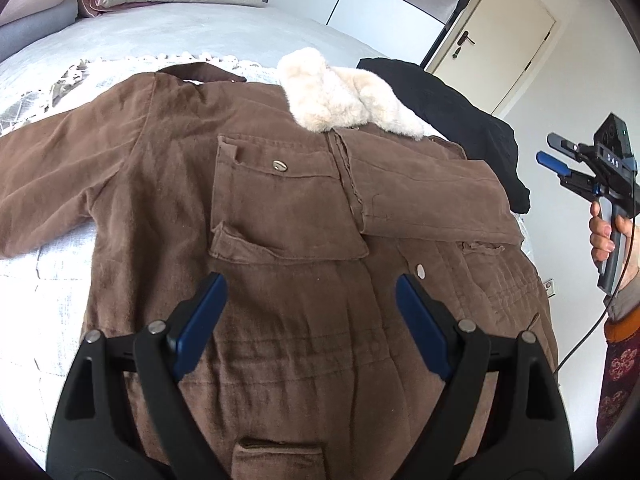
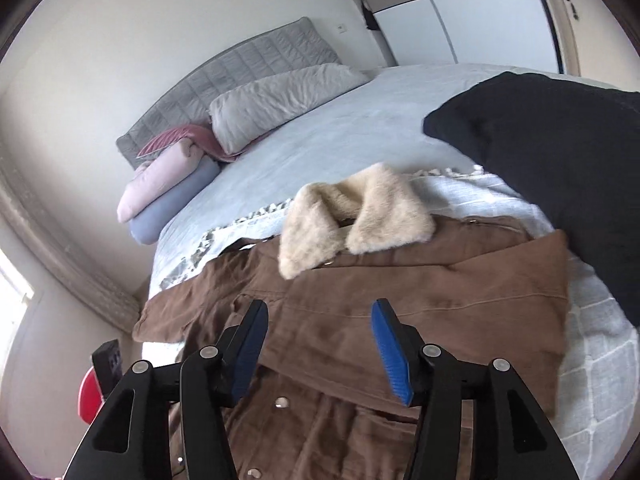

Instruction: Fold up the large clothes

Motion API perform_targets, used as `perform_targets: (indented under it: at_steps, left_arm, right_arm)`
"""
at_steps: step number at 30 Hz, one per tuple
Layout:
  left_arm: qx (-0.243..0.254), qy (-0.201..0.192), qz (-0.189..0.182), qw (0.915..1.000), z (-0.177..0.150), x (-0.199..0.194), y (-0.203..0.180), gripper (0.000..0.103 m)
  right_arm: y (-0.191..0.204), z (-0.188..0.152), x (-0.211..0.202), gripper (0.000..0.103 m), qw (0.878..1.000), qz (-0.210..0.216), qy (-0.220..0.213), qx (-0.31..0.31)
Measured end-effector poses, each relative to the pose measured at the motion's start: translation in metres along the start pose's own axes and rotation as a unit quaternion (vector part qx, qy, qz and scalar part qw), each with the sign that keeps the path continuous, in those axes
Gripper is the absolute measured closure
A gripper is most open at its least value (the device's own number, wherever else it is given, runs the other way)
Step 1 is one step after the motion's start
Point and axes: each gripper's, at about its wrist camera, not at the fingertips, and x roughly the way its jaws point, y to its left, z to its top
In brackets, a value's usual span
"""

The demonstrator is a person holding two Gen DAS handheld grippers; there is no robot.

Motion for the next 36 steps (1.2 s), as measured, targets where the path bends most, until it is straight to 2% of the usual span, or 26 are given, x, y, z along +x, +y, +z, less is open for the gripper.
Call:
perform_targets:
  at_steps: [5,9,10,11,12,13,14,16,17,19,22,24,25,27,28,29,30,31,32,34,35,36]
  left_arm:
    - [-0.012,0.03,-0.015,0.9994,0.047,0.04,-0.02,0.02]
    - [0.002,0.054,-0.009,0.9985,0.085,0.097,-0.041,0.028]
    - [0.0,0.063,-0.003,0.998,0.092,0.114,-0.043,0.03]
    - [-0.003,0.072,0.006,0.9974,0.099,0.13,-0.045,0.039]
    - [-0.006,0.081,0.02,0.9965,0.104,0.145,-0.045,0.044]
    - [-0.007,0.081,0.038,0.9959,0.107,0.154,-0.047,0.044]
    - [-0.001,0.065,0.05,0.9966,0.111,0.157,-0.051,0.045]
    - [0.017,0.059,0.041,0.9973,0.118,0.159,-0.061,0.099]
    - [0.021,0.05,0.048,0.9973,0.12,0.154,-0.066,0.102]
    - [0.033,-0.011,0.061,0.9975,0.12,0.127,-0.078,0.102]
    - [0.008,-0.084,0.065,0.9943,0.111,0.086,-0.084,0.101]
    - [0.011,-0.087,0.086,0.9924,0.105,0.083,-0.084,0.1]
    - [0.023,-0.074,0.107,0.9913,0.103,0.09,-0.085,0.1]
    - [0.046,-0.043,0.152,0.9864,0.102,0.105,-0.084,0.089]
    - [0.051,-0.038,0.16,0.985,0.102,0.109,-0.084,0.086]
    - [0.051,-0.041,0.156,0.9855,0.103,0.109,-0.083,0.082]
    - [0.05,-0.05,0.139,0.9878,0.103,0.107,-0.085,0.081]
    - [0.05,-0.06,0.114,0.9904,0.103,0.105,-0.084,0.08]
    - [0.054,-0.066,0.09,0.9923,0.103,0.106,-0.089,0.077]
    - [0.069,-0.054,0.052,0.9948,0.1,0.122,-0.099,0.073]
    - [0.073,-0.034,0.043,0.9958,0.096,0.136,-0.102,0.073]
    - [0.07,-0.006,0.04,0.9968,0.091,0.152,-0.101,0.073]
  right_arm:
    - [-0.09,0.005,-0.016,0.046,0.996,-0.065,-0.012,0.062]
    - [-0.143,-0.01,-0.022,0.045,0.991,-0.079,-0.009,0.107]
    - [-0.153,-0.012,-0.023,0.045,0.99,-0.081,-0.008,0.115]
    - [-0.163,-0.016,-0.021,0.045,0.989,-0.082,-0.006,0.122]
    - [-0.172,-0.018,-0.019,0.045,0.988,-0.084,-0.003,0.128]
    - [-0.18,-0.02,-0.016,0.045,0.987,-0.087,-0.001,0.134]
    - [-0.183,-0.021,-0.014,0.045,0.987,-0.088,0.002,0.137]
    - [-0.196,-0.021,-0.006,0.045,0.985,-0.088,0.009,0.145]
    - [-0.201,-0.02,-0.002,0.045,0.985,-0.086,0.012,0.149]
    - [-0.21,-0.016,0.007,0.045,0.984,-0.081,0.015,0.156]
    - [-0.225,-0.005,0.024,0.045,0.981,-0.062,0.004,0.182]
    - [-0.235,0.002,0.037,0.045,0.978,-0.047,-0.001,0.204]
    - [-0.241,0.006,0.044,0.045,0.975,-0.041,-0.005,0.218]
    - [-0.249,0.012,0.056,0.045,0.97,-0.033,-0.011,0.24]
    - [-0.251,0.015,0.061,0.046,0.969,-0.034,-0.013,0.246]
    - [-0.253,0.018,0.067,0.061,0.968,-0.043,-0.015,0.248]
    - [-0.25,0.023,0.073,0.082,0.969,-0.051,-0.014,0.24]
    - [-0.242,0.03,0.079,0.096,0.973,-0.075,-0.004,0.217]
    - [-0.231,0.037,0.08,0.096,0.977,-0.097,-0.007,0.188]
    - [-0.208,0.052,0.073,0.097,0.985,-0.104,-0.036,0.13]
    - [-0.208,0.058,0.067,0.097,0.984,-0.125,-0.063,0.113]
    - [-0.214,0.062,0.066,0.098,0.977,-0.166,-0.073,0.114]
